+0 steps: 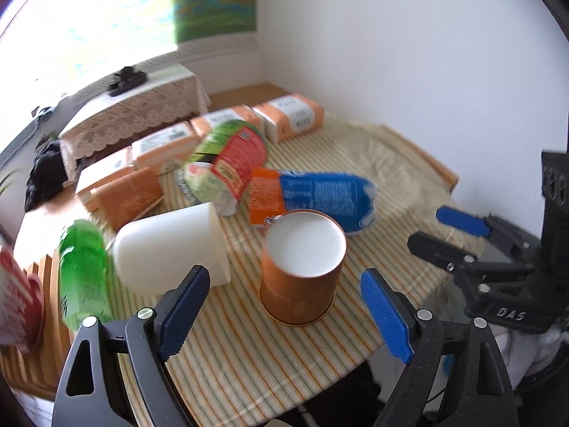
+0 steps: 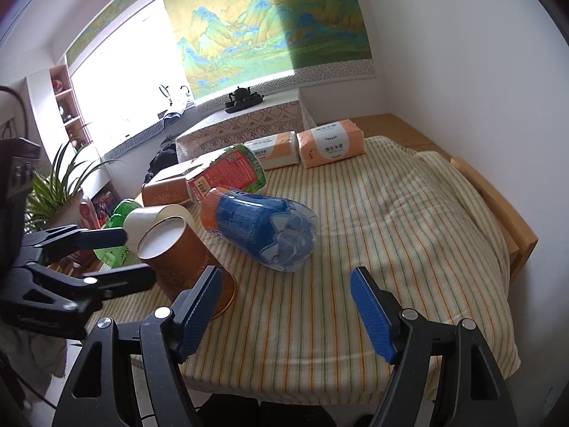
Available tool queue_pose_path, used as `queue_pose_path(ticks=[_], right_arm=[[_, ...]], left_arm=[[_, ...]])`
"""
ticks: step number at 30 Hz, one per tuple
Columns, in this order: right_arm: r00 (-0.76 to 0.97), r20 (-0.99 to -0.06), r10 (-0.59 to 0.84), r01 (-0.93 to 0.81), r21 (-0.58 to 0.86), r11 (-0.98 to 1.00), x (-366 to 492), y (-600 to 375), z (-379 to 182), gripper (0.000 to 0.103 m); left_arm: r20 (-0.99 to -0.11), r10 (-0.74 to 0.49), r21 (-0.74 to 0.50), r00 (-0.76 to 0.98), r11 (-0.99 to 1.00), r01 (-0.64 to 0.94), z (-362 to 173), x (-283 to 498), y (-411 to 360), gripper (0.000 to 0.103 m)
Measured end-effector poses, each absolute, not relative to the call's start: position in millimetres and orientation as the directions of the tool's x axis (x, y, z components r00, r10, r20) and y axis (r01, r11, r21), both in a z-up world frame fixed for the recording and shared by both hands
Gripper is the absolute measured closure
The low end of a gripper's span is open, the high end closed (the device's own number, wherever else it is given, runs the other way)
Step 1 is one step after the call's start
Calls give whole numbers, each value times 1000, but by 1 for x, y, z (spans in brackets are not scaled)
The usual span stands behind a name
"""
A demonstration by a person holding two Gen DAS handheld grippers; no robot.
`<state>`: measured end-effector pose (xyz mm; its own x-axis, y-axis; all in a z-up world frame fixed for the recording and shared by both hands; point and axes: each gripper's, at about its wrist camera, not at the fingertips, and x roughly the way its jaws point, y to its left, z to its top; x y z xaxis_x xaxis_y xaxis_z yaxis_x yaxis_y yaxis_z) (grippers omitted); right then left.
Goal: Flip cup upside down
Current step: 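Lower the cup bottom-up onto the table and open the left gripper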
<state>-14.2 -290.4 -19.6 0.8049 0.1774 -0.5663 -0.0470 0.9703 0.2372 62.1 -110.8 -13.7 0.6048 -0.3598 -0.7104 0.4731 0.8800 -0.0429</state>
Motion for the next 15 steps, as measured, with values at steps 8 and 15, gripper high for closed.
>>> queue_pose_path(ticks=[8, 15], right_arm=[[803, -567, 182, -84, 195, 977, -20, -266, -12, 31], [787, -582, 205, -120, 182, 976, -24, -244, -15, 21]], left_arm=[[-673, -311, -100, 671, 937, 334, -20, 35, -66, 8], [-688, -268, -158, 674, 962, 221, -35, 24, -29, 8]])
